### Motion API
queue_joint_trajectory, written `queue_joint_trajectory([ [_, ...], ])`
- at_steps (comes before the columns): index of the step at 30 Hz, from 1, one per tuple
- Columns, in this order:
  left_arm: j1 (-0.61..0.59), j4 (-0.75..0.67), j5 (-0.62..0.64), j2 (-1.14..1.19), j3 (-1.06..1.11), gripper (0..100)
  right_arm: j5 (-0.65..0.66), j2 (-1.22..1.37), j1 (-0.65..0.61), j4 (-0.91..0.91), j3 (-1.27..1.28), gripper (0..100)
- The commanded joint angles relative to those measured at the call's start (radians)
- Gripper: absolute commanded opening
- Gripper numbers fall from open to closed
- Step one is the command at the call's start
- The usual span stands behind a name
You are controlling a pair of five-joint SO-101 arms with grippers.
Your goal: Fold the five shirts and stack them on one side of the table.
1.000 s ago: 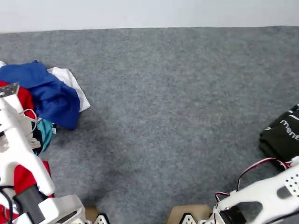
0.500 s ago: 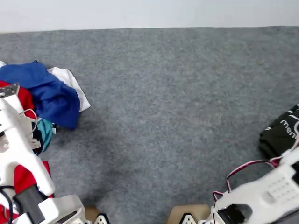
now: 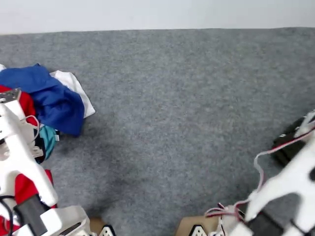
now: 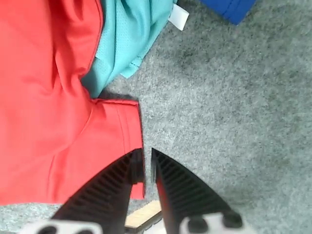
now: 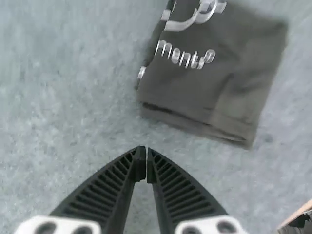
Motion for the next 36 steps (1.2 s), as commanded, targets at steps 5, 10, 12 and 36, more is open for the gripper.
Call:
queue_joint_trajectory([
  [5,0.005,0.006,0.008,-0.051,-0.004,5,-0.035,-0.394,-0.111,-0.242,0.585,0.9],
  [10,0.005,-0.003,0.008,-0.051,-0.004,5,-0.078,-0.625,-0.199,-0.432,0.910,0.9],
  [12,0.005,-0.008,0.008,-0.051,-0.007,5,-0.081,-0.704,-0.232,-0.478,1.007,0.9],
  [36,0.106,0.008,0.035,-0.038,-0.331,4,-0.006,-1.297,-0.424,-0.651,1.657,0.9],
])
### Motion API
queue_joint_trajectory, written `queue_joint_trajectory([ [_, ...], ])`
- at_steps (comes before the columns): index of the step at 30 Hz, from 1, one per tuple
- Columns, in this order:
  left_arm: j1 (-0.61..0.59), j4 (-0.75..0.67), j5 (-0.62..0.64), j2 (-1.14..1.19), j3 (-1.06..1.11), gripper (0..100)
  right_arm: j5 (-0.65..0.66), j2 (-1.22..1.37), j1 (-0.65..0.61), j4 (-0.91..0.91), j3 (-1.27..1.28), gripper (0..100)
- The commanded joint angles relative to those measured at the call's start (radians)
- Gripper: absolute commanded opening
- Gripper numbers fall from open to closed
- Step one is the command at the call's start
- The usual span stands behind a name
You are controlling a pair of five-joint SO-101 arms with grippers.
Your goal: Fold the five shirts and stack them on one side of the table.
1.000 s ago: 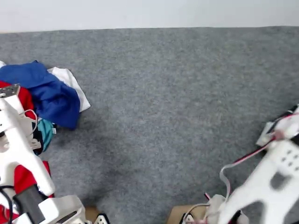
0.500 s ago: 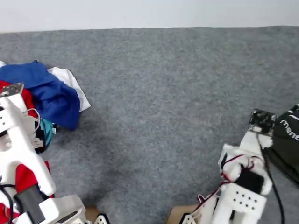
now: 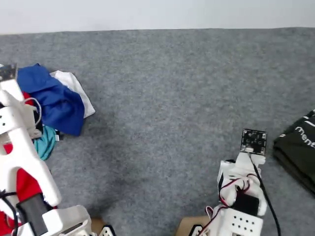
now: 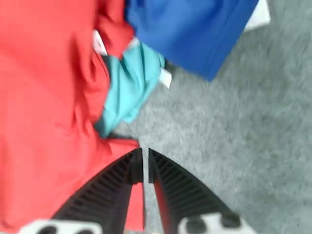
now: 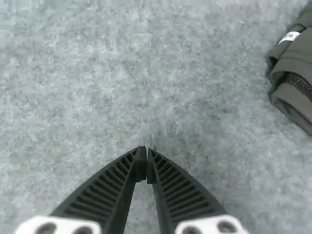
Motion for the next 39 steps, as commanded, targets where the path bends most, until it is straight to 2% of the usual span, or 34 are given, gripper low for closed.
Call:
queue_joint_trajectory([
  [1,0.025,0.005,-0.038,-0.038,-0.101,5,0.048,-0.108,-0.004,-0.008,0.040,0.9],
  [7,0.146,-0.078,-0.052,-0.012,-0.111,6,0.069,-0.225,-0.030,0.048,0.075,0.9],
  [13,0.282,-0.150,-0.100,0.158,-0.114,6,0.072,-0.209,-0.070,0.153,0.075,0.9],
  [16,0.310,-0.169,-0.149,0.252,-0.143,10,0.072,-0.209,-0.071,0.156,0.075,0.9],
  [22,0.310,-0.164,-0.181,0.471,-0.314,19,0.071,-0.209,-0.076,0.277,0.075,0.9],
  [32,0.311,-0.158,-0.241,0.842,-0.565,19,0.069,-0.209,-0.076,0.280,0.075,0.9],
  [39,0.313,-0.157,-0.239,1.010,-0.700,6,0.069,-0.209,-0.076,0.280,0.075,0.9],
])
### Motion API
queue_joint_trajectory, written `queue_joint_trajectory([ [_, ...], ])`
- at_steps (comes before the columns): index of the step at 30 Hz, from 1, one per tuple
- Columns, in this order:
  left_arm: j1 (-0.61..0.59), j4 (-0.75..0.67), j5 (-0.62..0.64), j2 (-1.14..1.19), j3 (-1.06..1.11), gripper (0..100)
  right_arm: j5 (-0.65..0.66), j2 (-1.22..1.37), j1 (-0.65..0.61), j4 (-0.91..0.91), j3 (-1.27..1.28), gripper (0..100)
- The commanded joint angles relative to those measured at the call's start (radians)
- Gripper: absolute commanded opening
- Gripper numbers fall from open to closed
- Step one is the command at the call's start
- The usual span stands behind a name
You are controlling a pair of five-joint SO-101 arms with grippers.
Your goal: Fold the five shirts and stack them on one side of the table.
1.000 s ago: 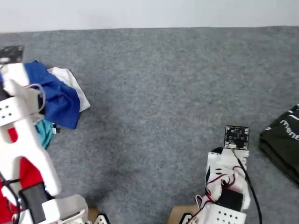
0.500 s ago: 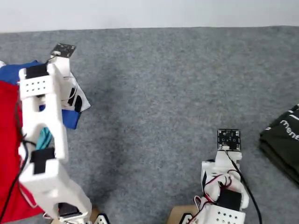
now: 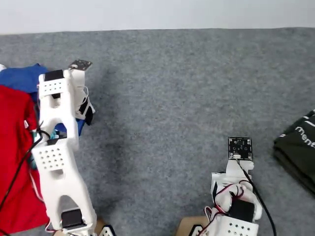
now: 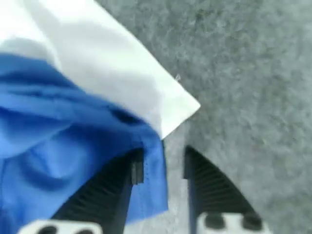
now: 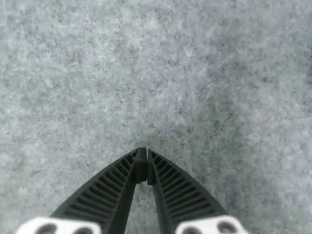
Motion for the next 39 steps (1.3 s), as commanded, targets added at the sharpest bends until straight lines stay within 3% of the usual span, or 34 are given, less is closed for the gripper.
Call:
queue_joint_trajectory([
  [1,-0.002,-0.008,-0.003,0.026,-0.077,3,0.008,-0.008,-0.012,0.004,0.015,0.9],
  [15,0.008,0.040,0.000,0.044,-0.094,0,0.008,-0.008,-0.013,0.004,0.015,0.9],
  [20,0.092,0.176,0.002,-0.002,-0.170,0,0.008,-0.008,-0.013,0.004,0.015,0.9],
  [28,0.166,0.175,0.041,-0.180,-0.171,0,0.008,-0.008,-0.013,0.004,0.015,0.9],
  [39,0.239,0.173,0.057,-0.158,-0.168,0,0.008,-0.008,-0.013,0.004,0.015,0.9],
])
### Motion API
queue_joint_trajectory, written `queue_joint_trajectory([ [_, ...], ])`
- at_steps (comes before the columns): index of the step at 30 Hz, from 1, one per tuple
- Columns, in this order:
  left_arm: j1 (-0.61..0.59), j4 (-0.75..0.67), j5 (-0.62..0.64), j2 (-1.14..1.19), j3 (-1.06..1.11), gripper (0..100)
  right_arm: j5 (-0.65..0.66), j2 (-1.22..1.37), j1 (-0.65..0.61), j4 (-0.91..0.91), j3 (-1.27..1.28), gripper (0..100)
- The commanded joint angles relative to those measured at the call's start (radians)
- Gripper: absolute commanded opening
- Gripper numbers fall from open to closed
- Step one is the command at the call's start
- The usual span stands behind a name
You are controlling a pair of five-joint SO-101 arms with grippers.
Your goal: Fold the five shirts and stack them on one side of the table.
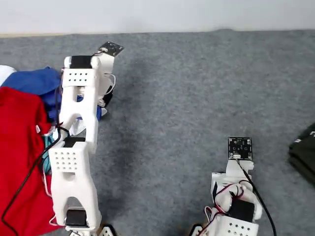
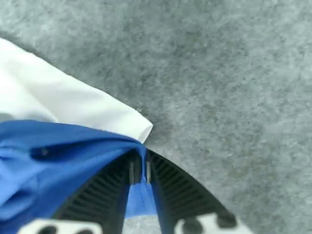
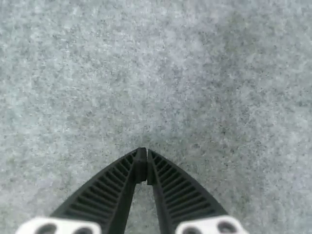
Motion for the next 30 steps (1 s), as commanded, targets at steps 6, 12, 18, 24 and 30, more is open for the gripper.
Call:
queue_joint_trajectory([
  [6,0.012,0.028,0.009,-0.049,-0.025,0,0.008,-0.008,-0.013,0.004,0.015,0.9],
  [12,0.020,0.029,0.020,-0.063,-0.039,0,0.008,-0.008,-0.013,0.004,0.015,0.9],
  [18,0.087,0.029,0.094,-0.173,-0.091,0,0.008,-0.008,-0.013,0.004,0.015,0.9],
  [24,0.167,0.029,0.094,-0.288,-0.105,0,0.008,-0.008,-0.013,0.004,0.015,0.9],
  [30,0.278,0.028,0.094,-0.385,-0.219,0,0.008,-0.008,-0.013,0.004,0.015,0.9],
])
